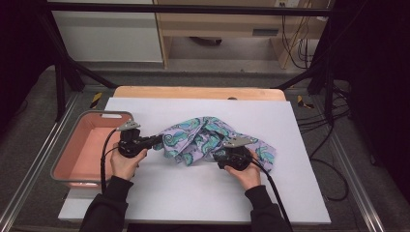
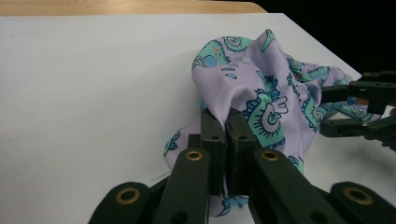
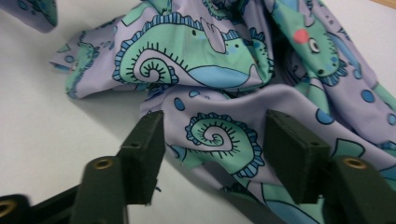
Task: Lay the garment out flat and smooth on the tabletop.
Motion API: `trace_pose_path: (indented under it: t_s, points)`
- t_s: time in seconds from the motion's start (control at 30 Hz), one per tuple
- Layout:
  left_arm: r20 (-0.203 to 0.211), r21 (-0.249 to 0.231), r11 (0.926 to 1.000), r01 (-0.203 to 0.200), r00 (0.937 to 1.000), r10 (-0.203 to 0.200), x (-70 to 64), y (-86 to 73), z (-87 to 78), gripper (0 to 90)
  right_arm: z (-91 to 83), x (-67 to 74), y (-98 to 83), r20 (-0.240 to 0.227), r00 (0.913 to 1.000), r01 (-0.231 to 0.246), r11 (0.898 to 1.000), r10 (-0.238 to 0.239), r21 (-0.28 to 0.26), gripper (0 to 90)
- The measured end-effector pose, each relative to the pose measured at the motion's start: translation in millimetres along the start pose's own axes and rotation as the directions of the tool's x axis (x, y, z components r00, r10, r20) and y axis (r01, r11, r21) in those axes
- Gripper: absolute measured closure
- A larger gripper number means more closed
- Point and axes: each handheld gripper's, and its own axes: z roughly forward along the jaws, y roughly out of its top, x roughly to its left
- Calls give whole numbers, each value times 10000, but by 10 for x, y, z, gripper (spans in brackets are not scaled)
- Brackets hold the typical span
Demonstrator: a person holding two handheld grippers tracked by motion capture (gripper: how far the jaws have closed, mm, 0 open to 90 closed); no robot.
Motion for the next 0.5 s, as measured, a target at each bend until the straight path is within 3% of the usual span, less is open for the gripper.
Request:
trace_pose_path:
  t_s: [0.1, 0.2, 0.3, 0.5]
  points:
    - [79, -64, 10000, -60, 10000, 60, -21, 17, -16, 867, 21, -10, -3, 156, 9999, 29, 9999, -31, 147, 731]
    - [102, -115, 9999, -64, 9999, 65, -26, 25, -30, 867, -48, -56, 1, 66, 9999, -119, 9998, 117, 180, 895]
    - [103, -159, 9999, -29, 9999, 31, -19, 27, -40, 868, -175, -121, 20, -90, 9992, -381, 9993, 381, 39, 900]
    - [163, -278, 9996, -51, 9999, 56, -8, 53, -90, 870, -536, -269, 57, 0, 9990, -437, 9982, 438, -422, 900]
